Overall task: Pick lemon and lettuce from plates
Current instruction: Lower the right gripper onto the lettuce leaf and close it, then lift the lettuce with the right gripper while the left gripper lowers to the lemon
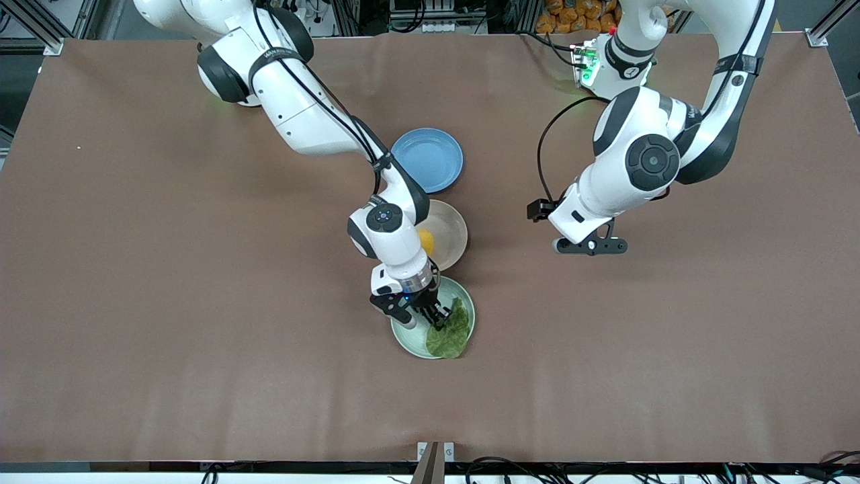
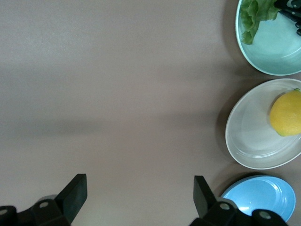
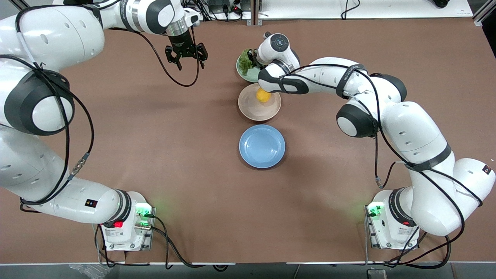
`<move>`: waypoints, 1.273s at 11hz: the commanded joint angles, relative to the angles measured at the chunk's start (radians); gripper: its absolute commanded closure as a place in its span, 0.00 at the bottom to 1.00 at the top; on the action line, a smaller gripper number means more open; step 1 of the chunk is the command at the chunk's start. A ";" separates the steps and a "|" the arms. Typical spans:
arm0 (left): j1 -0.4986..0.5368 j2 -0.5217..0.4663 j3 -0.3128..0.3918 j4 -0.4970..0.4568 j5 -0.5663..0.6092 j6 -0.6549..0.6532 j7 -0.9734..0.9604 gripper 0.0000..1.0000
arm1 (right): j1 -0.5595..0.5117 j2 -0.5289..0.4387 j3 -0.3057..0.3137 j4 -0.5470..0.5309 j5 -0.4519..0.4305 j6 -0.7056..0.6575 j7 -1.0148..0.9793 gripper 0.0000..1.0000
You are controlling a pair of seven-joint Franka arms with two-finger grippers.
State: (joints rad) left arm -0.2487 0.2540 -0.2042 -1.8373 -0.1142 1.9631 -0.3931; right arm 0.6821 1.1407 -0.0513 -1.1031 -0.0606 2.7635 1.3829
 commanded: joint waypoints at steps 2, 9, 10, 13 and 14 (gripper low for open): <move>-0.011 0.019 0.002 0.024 -0.022 0.016 -0.024 0.00 | 0.004 0.028 -0.009 0.034 -0.002 -0.018 -0.018 1.00; -0.026 0.036 0.002 0.035 -0.021 0.027 -0.044 0.00 | -0.085 -0.097 0.001 0.023 0.015 -0.123 -0.021 1.00; -0.027 0.036 0.002 0.035 -0.022 0.028 -0.046 0.00 | -0.099 -0.113 0.007 0.022 0.016 -0.136 -0.021 1.00; -0.050 0.091 0.002 0.080 -0.025 0.072 -0.088 0.00 | -0.144 -0.168 0.039 0.002 0.015 -0.205 -0.024 1.00; -0.078 0.129 0.002 0.123 -0.024 0.073 -0.145 0.00 | -0.151 -0.188 0.045 -0.021 0.015 -0.205 -0.030 1.00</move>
State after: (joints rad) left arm -0.2765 0.3003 -0.2050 -1.8076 -0.1146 2.0237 -0.4448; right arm 0.5616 1.0183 -0.0414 -1.0622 -0.0555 2.5845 1.3743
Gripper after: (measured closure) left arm 0.000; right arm 0.934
